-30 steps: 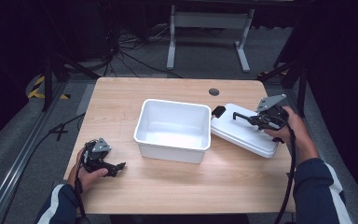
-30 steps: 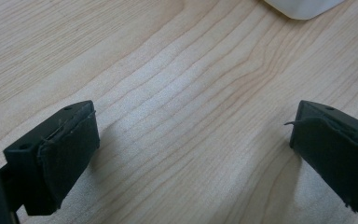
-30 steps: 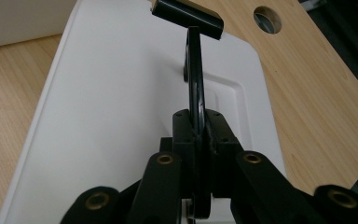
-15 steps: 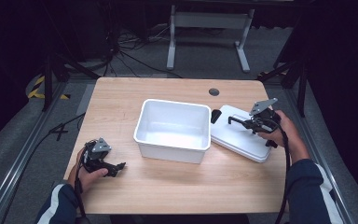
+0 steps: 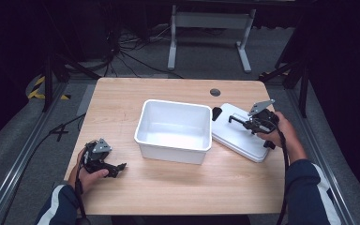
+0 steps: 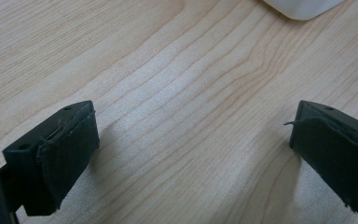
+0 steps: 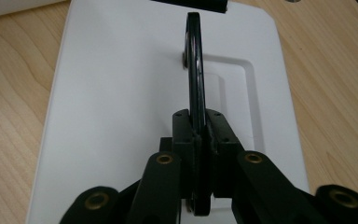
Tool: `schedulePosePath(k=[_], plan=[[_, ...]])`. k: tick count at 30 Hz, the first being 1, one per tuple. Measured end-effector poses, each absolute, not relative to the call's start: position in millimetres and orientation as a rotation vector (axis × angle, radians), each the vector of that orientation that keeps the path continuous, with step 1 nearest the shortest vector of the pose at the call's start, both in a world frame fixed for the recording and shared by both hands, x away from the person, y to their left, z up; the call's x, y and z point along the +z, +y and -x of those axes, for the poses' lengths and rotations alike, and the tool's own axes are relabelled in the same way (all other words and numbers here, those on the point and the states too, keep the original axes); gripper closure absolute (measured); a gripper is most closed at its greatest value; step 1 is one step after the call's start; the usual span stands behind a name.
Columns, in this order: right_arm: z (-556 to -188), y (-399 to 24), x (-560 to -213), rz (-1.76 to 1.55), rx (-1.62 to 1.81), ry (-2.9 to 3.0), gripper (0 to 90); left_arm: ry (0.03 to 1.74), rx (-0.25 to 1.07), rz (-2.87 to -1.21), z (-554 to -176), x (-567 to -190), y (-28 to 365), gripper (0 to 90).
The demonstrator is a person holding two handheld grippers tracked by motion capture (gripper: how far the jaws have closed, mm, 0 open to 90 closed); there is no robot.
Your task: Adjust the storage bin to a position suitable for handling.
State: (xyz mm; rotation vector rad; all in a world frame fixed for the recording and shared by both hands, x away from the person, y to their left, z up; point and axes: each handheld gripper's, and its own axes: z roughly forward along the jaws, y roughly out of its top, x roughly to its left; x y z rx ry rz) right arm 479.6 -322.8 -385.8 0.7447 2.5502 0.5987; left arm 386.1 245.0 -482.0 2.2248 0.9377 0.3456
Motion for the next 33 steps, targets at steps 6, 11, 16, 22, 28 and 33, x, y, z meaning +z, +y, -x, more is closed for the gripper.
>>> schedulePosePath(k=[6,11,16,22,28,33], plan=[[-480,-323,-385,-0.776,0.620,2.525,78.9,0.938,0.345,-2.225,-386,-482,245,1.7],[-478,-318,-384,-0.764,0.625,2.537,75.7,0.936,0.344,-2.225,-386,-482,245,1.7],[-476,-316,-381,-0.745,0.643,2.542,73.2,0.932,0.351,-2.222,-387,-482,245,1.7],[-472,-314,-373,-0.737,0.667,2.537,69.7,0.937,0.344,-2.226,-386,-482,245,1.7],[-469,-311,-367,-0.726,0.688,2.537,65.4,0.933,0.341,-2.221,-386,-482,245,1.9],[-466,-311,-365,-0.726,0.703,2.538,62.6,0.935,0.351,-2.221,-385,-482,246,2.2]])
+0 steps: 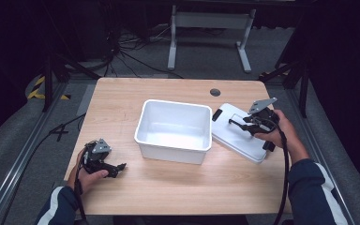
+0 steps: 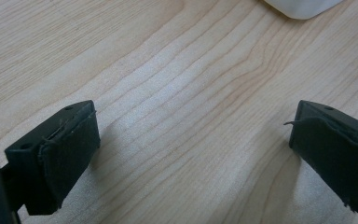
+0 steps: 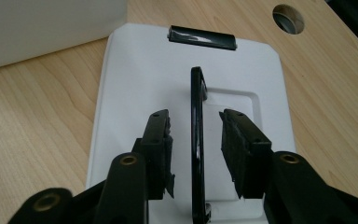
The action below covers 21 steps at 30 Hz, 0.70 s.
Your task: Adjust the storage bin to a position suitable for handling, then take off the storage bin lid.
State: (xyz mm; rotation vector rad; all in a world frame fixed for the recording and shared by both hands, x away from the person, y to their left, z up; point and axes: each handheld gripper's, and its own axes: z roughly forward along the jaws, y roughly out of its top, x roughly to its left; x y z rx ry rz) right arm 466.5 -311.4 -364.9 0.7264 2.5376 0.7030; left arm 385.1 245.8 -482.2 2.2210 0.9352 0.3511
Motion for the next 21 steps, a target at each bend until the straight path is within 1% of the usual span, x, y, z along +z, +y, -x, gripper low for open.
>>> schedulePosePath(k=[5,15,21], plan=[[-461,-311,-360,-0.718,0.712,2.542,60.1,0.938,0.354,-2.216,-384,-483,246,2.4],[-450,-314,-354,-0.751,0.709,2.526,51.3,0.938,0.354,-2.216,-384,-483,246,2.5],[-441,-318,-348,-0.745,0.714,2.521,49.4,0.940,0.353,-2.215,-384,-483,246,2.4]])
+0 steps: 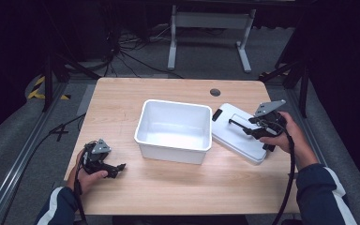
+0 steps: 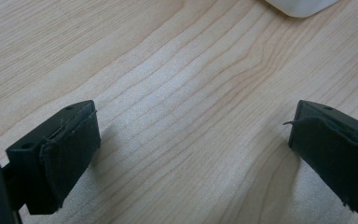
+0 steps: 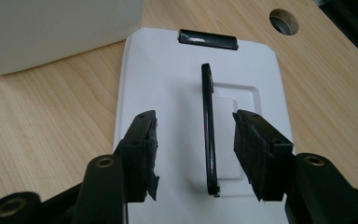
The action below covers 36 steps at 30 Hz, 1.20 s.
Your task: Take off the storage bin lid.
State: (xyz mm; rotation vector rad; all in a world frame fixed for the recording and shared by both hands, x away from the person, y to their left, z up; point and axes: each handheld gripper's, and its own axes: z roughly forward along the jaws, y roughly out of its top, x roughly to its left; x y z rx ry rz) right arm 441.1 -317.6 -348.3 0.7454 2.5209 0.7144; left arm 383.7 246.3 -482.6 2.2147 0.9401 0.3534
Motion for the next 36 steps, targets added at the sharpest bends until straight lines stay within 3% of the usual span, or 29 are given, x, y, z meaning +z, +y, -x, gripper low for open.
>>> schedulePosePath(k=[18,36], plan=[[-403,-347,-357,-0.781,0.734,2.450,41.1,0.945,0.350,-2.214,-381,-483,248,2.4],[-348,-386,-405,-0.823,0.906,2.362,34.6,0.943,0.352,-2.214,-382,-483,248,2.4]])
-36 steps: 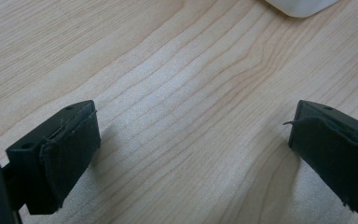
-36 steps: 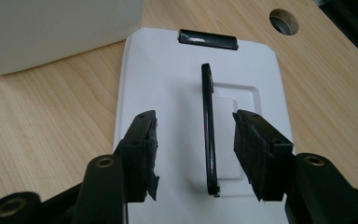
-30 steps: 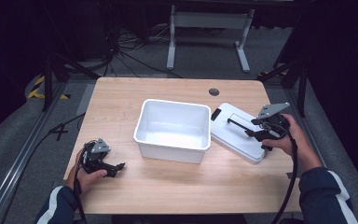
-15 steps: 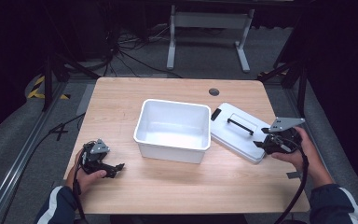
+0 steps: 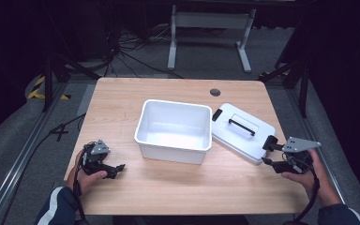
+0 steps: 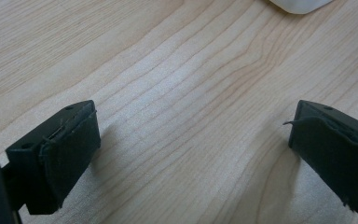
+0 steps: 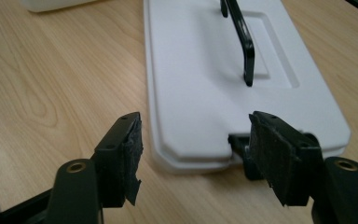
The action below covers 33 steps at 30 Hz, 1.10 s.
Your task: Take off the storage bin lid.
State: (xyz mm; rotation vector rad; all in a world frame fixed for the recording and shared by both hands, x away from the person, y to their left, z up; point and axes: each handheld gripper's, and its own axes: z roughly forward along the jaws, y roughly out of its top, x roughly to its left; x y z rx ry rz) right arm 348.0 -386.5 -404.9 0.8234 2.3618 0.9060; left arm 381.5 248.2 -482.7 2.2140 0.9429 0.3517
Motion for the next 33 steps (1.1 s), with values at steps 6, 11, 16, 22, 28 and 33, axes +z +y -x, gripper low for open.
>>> schedulePosePath(k=[6,11,16,22,28,33], plan=[[-337,-398,-433,-0.908,0.929,2.339,30.0,0.942,0.350,-2.214,-382,-483,248,2.4],[-332,-406,-453,-1.006,0.965,2.328,27.6,0.934,0.354,-2.220,-383,-483,248,1.8],[-328,-408,-465,-1.076,0.975,2.296,26.4,0.927,0.349,-2.226,-385,-483,248,0.8],[-325,-411,-467,-1.126,1.007,2.292,25.7,0.931,0.357,-2.225,-384,-483,248,0.6],[-325,-410,-467,-1.135,1.008,2.285,25.0,0.926,0.367,-2.228,-384,-483,248,0.6],[-325,-410,-467,-1.145,1.002,2.277,23.9,0.926,0.365,-2.228,-385,-483,248,0.6]])
